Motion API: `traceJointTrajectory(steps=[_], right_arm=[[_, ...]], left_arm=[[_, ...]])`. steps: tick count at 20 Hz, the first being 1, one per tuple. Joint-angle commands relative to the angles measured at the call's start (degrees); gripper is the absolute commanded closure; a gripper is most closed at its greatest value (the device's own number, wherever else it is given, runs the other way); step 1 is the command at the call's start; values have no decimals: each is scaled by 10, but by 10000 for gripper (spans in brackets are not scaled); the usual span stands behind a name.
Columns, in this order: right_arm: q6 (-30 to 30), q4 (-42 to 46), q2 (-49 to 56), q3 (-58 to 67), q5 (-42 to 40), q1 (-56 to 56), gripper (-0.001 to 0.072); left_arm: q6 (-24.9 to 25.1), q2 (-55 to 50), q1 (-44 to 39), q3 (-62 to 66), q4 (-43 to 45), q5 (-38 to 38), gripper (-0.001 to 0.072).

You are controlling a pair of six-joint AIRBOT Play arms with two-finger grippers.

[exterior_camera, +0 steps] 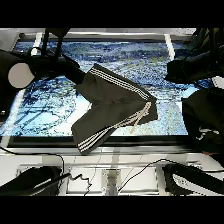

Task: Fold the clothes and pants, and hang the long-sleeved shirts on hangers.

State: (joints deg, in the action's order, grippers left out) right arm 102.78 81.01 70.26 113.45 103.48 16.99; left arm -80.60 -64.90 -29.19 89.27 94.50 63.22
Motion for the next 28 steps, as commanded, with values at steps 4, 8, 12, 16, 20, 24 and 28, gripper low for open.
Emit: traceJointTrajectory(steps=[4,8,12,16,20,24,28], right_arm=[[0,0,0,0,0,1,683],[0,0,0,0,0,1,683],[-17,3,0,0,-37,1,683],[-129,48,3,0,-189,0,683],[-158,219,11,-20,-105,-45,684],[-170,211,10,-125,-51,-183,684],[-295,-62,10,-301,-23,-329,685]], left_arm=[[0,0,0,0,0,0,701],[0,0,0,0,0,0,701],[0,0,0,0,0,0,701],[0,0,0,0,0,0,702],[-1,-1,0,0,-7,0,702],[0,-3,0,0,-6,0,701],[0,-3,0,0,-6,-6,701]])
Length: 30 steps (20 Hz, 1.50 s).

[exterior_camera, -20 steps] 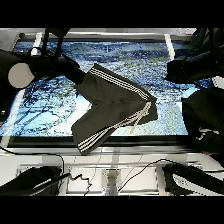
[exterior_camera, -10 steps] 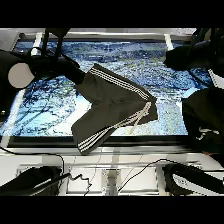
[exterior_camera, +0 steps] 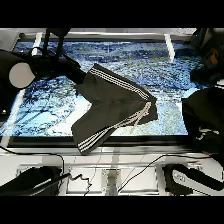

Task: Fold the clothes and pants, and hang the long-sleeved shirts on hangers.

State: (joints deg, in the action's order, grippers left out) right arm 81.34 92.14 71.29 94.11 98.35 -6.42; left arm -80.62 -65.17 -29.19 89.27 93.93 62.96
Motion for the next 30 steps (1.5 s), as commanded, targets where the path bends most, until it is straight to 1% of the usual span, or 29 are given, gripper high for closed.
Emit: traceJointTrajectory(steps=[1,2,3,4,5,6,7,8,9,10,12,14,15,16,17,19,20,21,22,23,24,26,27,28,29,30], right_arm=[[-109,-241,0,-162,26,-127,684],[-121,-270,0,-211,11,-151,682],[-120,-272,0,-263,-18,-168,563],[-111,-271,0,-314,-55,-179,279],[-104,-271,0,-360,-98,-183,155],[-104,-271,1,-403,-147,-183,161],[-107,-279,1,-447,-206,-181,163],[-127,-297,3,-485,-257,-178,208],[-143,-323,9,-511,-291,-178,263],[-151,-348,21,-531,-322,-178,261],[-165,-402,58,-540,-330,-178,247],[-166,-469,94,-540,-335,-178,72],[-167,-492,108,-540,-343,-178,43],[-173,-509,119,-540,-354,-178,46],[-191,-526,127,-538,-360,-178,48],[-201,-552,132,-538,-382,-178,59],[-206,-564,132,-538,-396,-178,117],[-208,-571,132,-538,-407,-177,178],[-209,-572,132,-538,-414,-173,275],[-211,-569,132,-538,-421,-166,347],[-217,-565,132,-538,-426,-156,427],[-257,-565,131,-538,-426,-137,656],[-270,-564,130,-538,-425,-128,683],[-277,-563,127,-538,-424,-119,684],[-285,-561,124,-538,-423,-111,684],[-285,-559,120,-538,-423,-105,684]], left_arm=[[0,0,0,0,0,-4,701],[0,0,0,0,0,-4,701],[0,0,0,0,0,-3,701],[0,0,0,0,0,-4,670],[0,-1,0,0,0,-5,502],[0,-4,0,0,0,-7,264],[0,-8,0,0,0,-7,154],[-1,-13,0,0,0,-6,153],[-2,-19,0,0,0,-6,154],[-2,-27,0,0,0,-6,154],[-2,-44,0,0,0,-6,154],[-2,-62,0,0,0,-7,153],[-2,-70,0,0,0,-7,154],[-2,-76,0,0,0,-6,153],[-2,-82,0,0,0,-6,154],[-3,-89,0,0,2,-6,155],[-23,-90,4,0,2,-10,155],[-58,-91,13,0,2,-21,155],[-84,-91,26,0,1,-33,159],[-106,-91,44,0,0,-40,163],[-116,-91,63,0,-4,-38,163],[-116,-91,116,0,-41,-9,164],[-115,-91,149,0,-65,17,164],[-110,-91,181,-1,-85,44,165],[-88,-91,216,-5,-110,71,181],[-68,-91,251,-14,-142,96,182]])
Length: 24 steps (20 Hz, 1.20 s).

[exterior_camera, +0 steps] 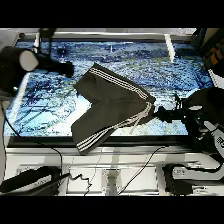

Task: Fold the clothes and pants, and hang the long-sleeved shirts on hangers.

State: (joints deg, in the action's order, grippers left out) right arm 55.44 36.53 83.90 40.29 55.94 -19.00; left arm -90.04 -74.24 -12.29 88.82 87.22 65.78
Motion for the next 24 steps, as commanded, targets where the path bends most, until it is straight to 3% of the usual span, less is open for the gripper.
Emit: traceJointTrajectory(steps=[1,3,6,10,15,19,20,22,24], right_arm=[[-27,-2,-11,0,0,27,684],[-32,-1,-24,0,-1,34,684],[-47,-1,-62,0,-11,35,685],[-45,-2,-141,0,-32,35,685],[-45,-14,-171,0,-61,40,685],[-45,-18,-171,0,-87,81,684],[-45,-19,-171,0,-99,94,684],[-45,-20,-171,0,-116,109,685],[-38,-22,-171,0,-121,112,685]], left_arm=[[41,0,113,-26,-108,93,182],[56,1,169,-83,-179,130,182],[71,22,207,-217,-230,110,181],[99,78,209,-393,-249,60,181],[106,184,208,-554,-284,61,181],[106,231,198,-660,-395,63,170],[106,232,186,-681,-416,63,140],[103,232,152,-714,-435,61,4],[95,232,123,-728,-422,45,4]])
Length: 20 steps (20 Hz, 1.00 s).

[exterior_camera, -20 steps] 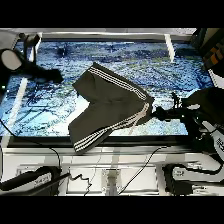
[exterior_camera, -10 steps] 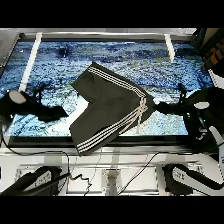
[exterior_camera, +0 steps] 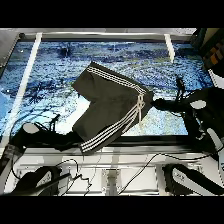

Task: Fold the clothes and pants, and hang the long-sleeved shirts on hangers.

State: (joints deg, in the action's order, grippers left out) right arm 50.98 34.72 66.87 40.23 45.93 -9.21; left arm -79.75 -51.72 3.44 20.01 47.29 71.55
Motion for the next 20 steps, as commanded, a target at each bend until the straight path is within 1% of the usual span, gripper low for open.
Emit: traceJointTrajectory(steps=[1,2,4,5,6,7,9,14,16,17,18,20], right_arm=[[7,-3,-1,1,-21,14,684],[6,-3,-1,1,-20,14,684],[7,-4,-1,1,-20,14,684],[7,-4,-1,1,-20,14,685],[7,-4,-1,1,-20,14,684],[7,-4,-1,1,-20,14,684],[7,-4,-1,1,-20,14,684],[10,-12,-2,1,-18,14,684],[10,-20,-2,1,-18,14,684],[10,-21,-2,2,-18,14,684],[10,-21,-2,4,-15,14,684],[10,-21,-6,9,-13,14,684]], left_arm=[[-8,7,-40,-40,-13,-20,5],[-8,7,-41,-40,-3,-23,5],[-12,7,-41,-40,48,-23,5],[-29,7,-41,-40,74,-21,5],[-48,7,-41,-40,80,-28,5],[-49,7,-42,-40,73,-37,5],[-49,7,-43,-41,31,-51,14],[-49,7,-104,-41,28,-125,14],[-63,6,-140,-41,28,-146,17],[-71,3,-159,-41,27,-153,48],[-73,1,-174,-41,20,-156,132],[-73,-1,-200,-41,6,-171,230]])
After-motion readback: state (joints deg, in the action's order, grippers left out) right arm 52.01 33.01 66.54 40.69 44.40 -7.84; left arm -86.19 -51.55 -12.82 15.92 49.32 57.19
